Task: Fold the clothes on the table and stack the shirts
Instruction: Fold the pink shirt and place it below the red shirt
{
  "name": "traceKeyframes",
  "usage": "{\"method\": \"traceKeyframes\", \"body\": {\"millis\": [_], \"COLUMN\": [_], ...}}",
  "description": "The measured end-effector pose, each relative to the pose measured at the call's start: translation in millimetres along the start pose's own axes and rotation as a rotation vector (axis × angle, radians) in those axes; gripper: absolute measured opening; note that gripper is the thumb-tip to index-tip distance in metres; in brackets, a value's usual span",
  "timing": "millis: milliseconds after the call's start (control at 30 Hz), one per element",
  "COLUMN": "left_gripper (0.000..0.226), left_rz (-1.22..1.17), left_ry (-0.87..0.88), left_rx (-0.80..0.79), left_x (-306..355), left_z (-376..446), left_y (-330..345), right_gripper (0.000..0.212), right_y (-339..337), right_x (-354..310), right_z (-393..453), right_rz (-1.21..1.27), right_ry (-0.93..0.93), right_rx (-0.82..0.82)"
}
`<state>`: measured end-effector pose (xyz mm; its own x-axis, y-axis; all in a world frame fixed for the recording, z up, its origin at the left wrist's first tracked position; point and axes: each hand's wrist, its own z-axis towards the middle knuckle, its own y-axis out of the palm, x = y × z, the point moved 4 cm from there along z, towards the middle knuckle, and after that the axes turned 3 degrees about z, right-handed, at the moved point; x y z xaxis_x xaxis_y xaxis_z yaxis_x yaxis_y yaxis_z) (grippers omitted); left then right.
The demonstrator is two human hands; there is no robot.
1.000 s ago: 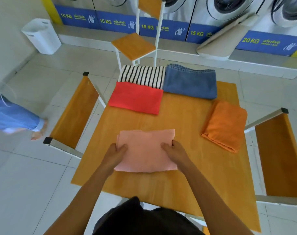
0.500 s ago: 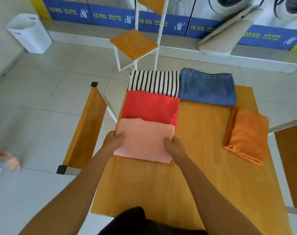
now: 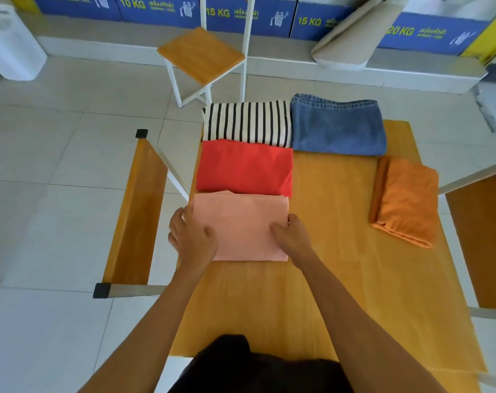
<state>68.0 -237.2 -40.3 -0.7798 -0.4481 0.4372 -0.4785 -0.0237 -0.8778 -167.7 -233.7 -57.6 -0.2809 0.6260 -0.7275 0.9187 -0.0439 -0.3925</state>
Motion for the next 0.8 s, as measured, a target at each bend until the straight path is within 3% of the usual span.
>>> {"method": "traceKeyframes", "body": {"millis": [167,500,667,800], "left_gripper": [0.057,0.038,0.028,0.023], "left_rz": [0.002,-0.122,-0.13,-0.152], "left_ry": [0.225,0.484,0.531,0.485], "left_rx": [-0.016,-0.187,-0.291,-0.397], "left_x": [37,145,198,228], "left_z": [-30,-84,-110,-130], "left_y": [7,45,79,111], "right_gripper": [0.033,0.027,0.028,0.034], "right_y": [-14,-100,-175,-254], "right_x": [5,27,47,75], "right_z": [-12,-7,4,17], "right_rz": [-0.018,0.007,0.05,0.053], "right_ry": [-0.046,-0.126,-0.094,-0.008], "right_rx": [0.097,0.229,0.332,0.52]}}
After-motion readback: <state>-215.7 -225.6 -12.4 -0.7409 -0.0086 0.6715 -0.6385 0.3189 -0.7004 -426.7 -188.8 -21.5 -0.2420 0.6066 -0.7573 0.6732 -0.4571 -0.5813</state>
